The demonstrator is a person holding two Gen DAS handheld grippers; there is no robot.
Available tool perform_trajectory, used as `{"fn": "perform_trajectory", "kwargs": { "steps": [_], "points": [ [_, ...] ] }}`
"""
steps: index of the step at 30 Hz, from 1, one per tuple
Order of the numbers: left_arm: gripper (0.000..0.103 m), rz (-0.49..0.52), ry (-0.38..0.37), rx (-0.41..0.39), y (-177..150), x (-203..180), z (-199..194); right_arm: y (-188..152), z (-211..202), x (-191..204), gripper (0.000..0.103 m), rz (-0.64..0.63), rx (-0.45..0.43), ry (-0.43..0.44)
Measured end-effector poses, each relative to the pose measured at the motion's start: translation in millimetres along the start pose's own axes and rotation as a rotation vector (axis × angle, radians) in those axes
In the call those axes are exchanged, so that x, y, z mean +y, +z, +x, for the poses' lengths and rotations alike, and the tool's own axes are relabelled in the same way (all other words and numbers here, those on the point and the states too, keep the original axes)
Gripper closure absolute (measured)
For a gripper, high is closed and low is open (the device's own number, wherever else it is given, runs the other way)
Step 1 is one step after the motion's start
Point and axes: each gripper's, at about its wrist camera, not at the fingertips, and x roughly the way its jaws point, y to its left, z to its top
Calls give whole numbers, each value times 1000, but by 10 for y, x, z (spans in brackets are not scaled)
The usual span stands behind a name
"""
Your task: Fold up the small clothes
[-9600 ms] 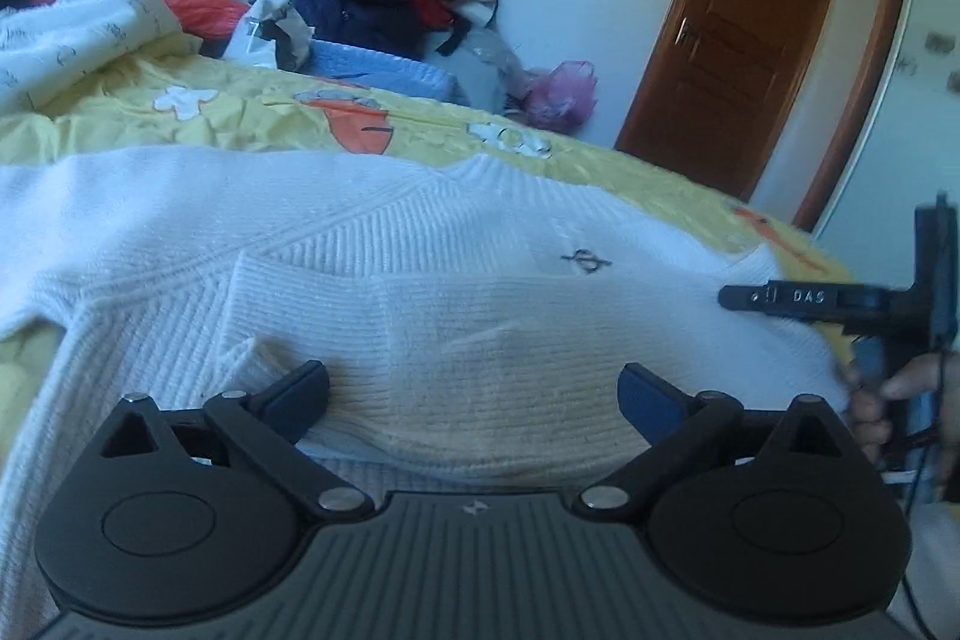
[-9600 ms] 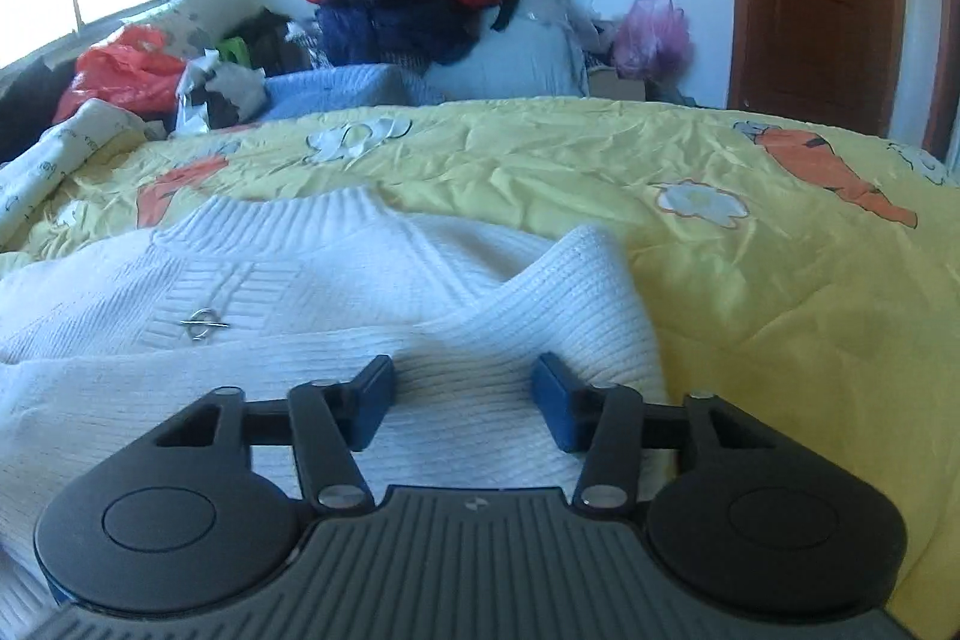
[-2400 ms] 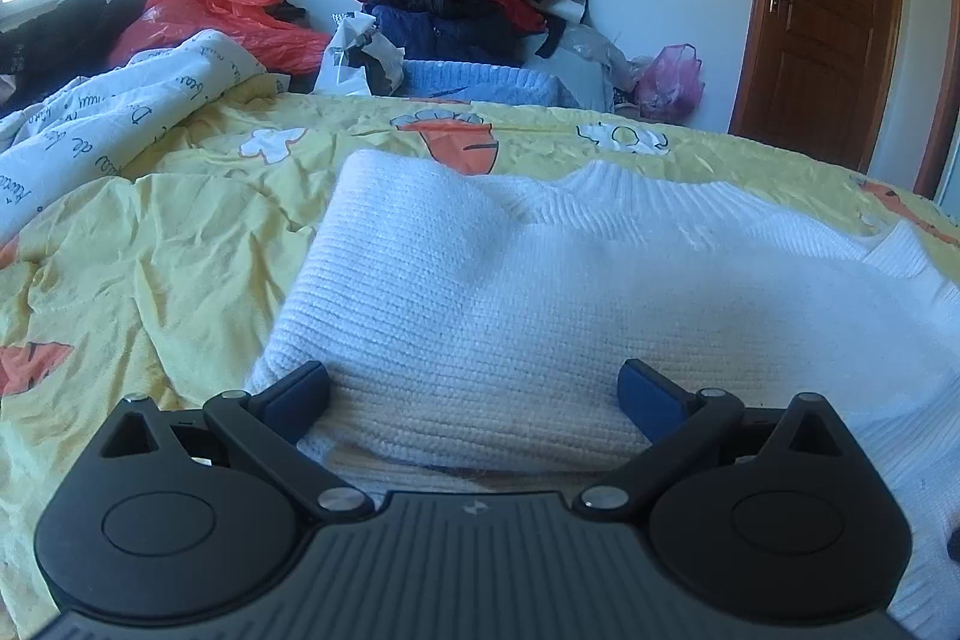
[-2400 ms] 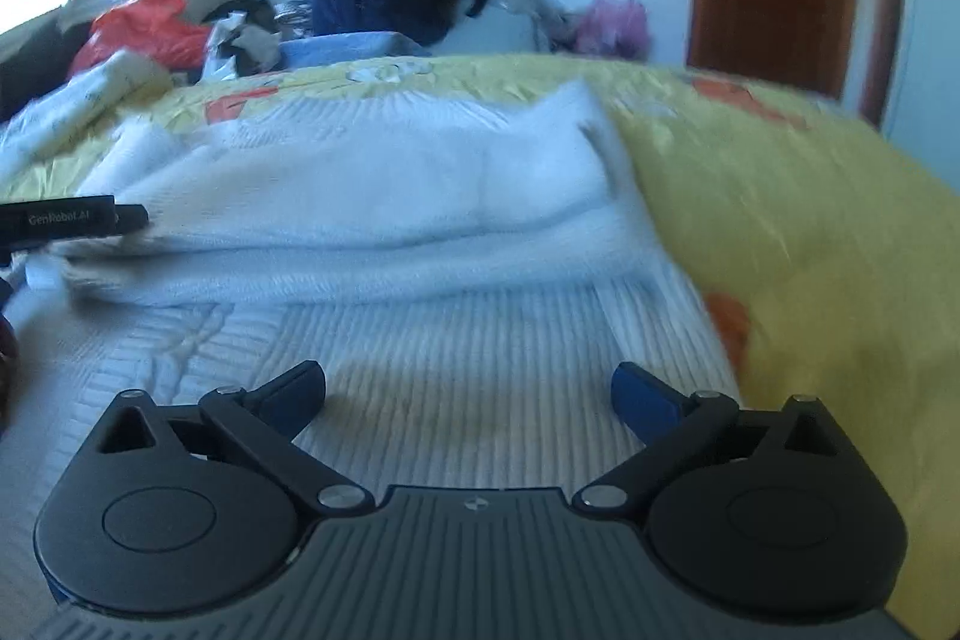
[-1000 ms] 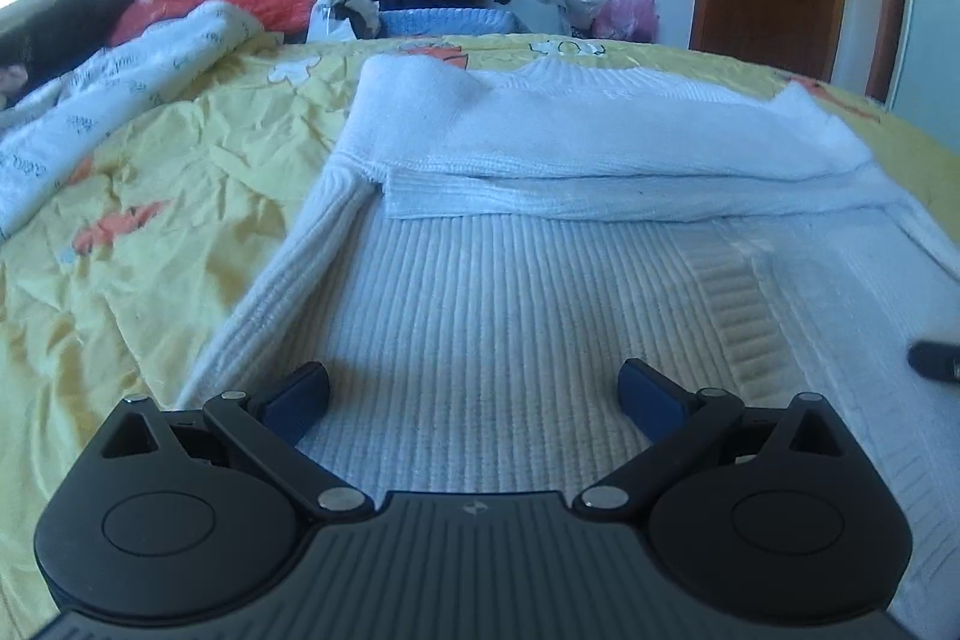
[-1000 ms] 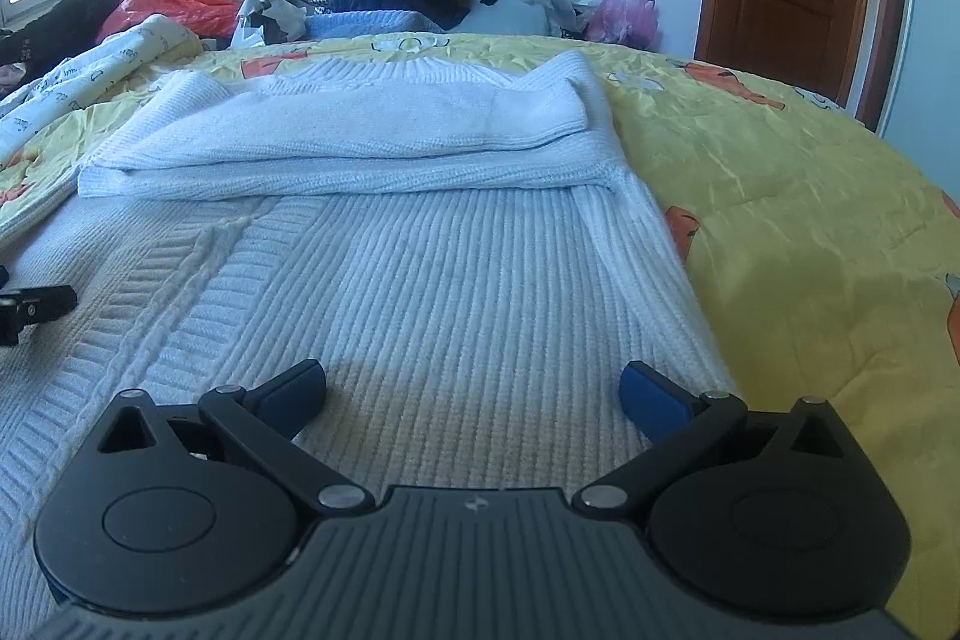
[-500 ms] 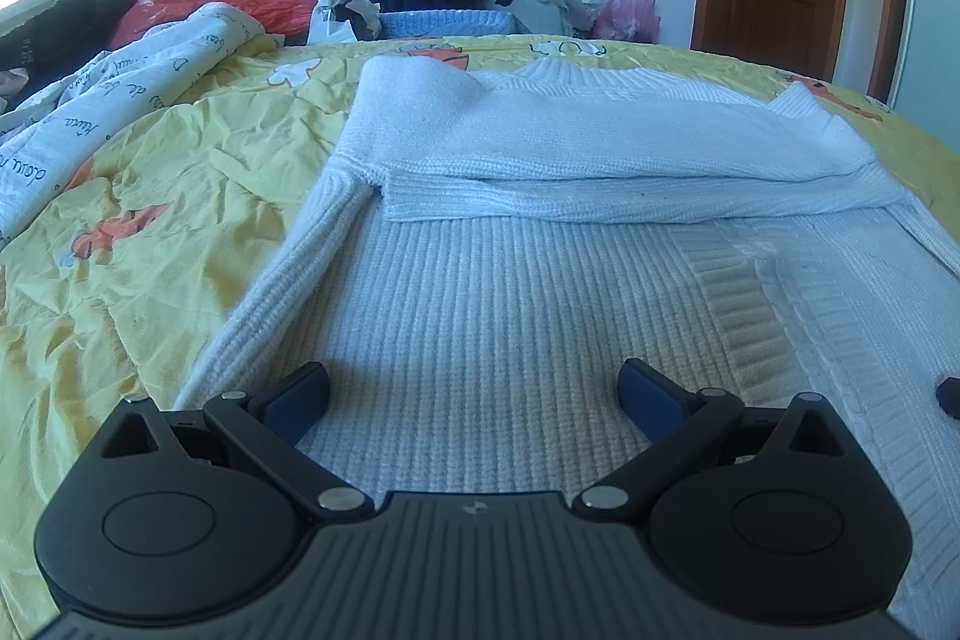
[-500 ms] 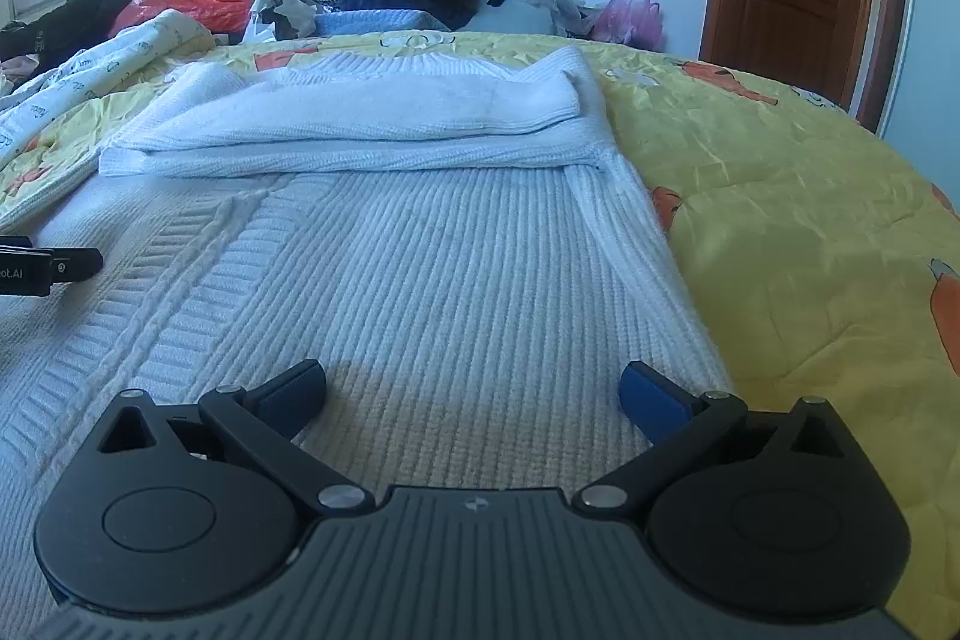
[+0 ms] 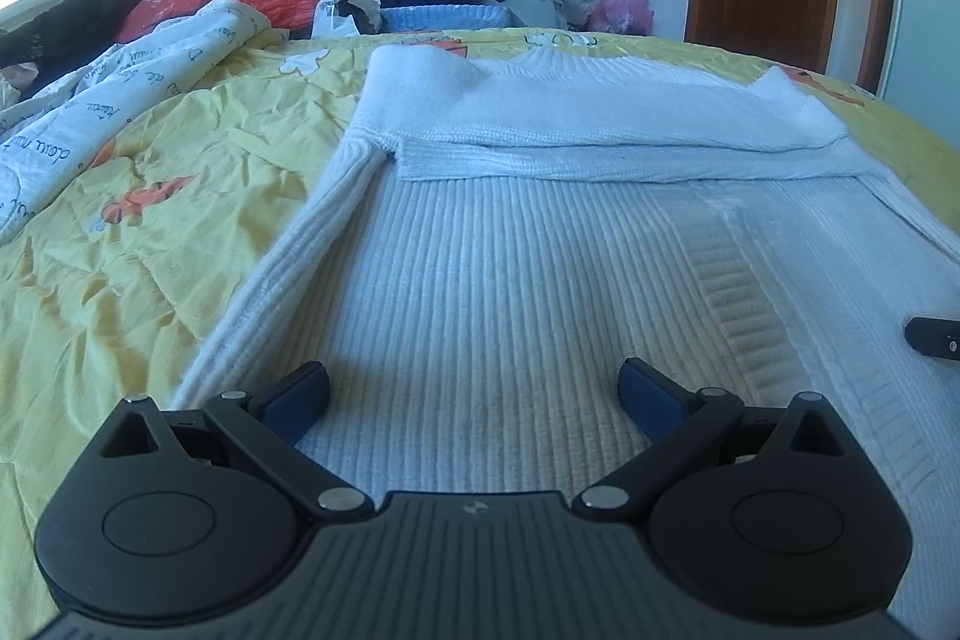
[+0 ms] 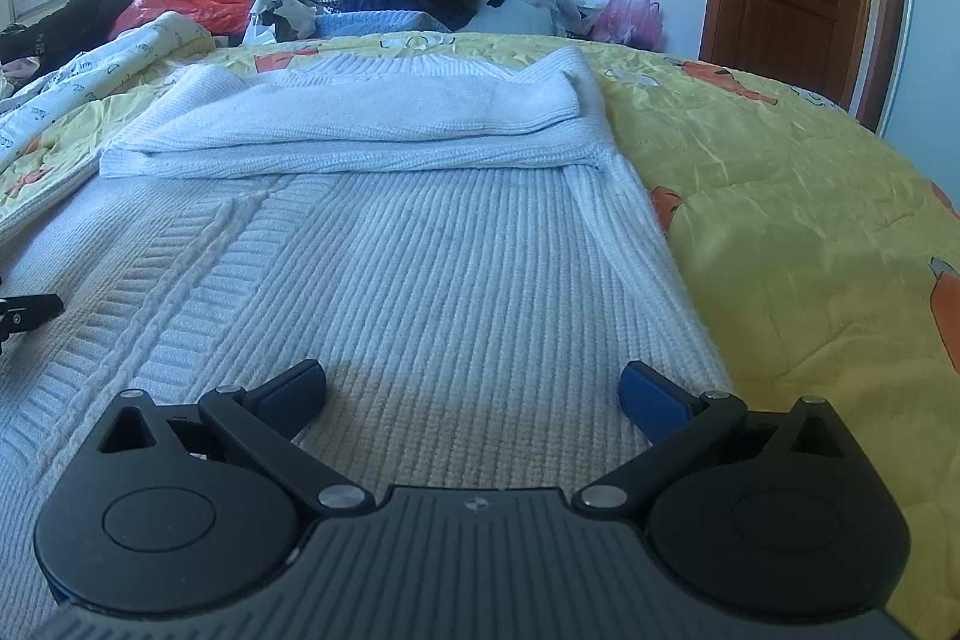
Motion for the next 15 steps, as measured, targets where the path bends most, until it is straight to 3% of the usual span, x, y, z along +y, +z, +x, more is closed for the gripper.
{"fn": "perform_trajectory", "kwargs": {
  "steps": [15],
  "points": [
    [0, 3, 8, 10, -7, -20, -24, -210, -268, 42, 1, -10, -10, 1]
  ]
}}
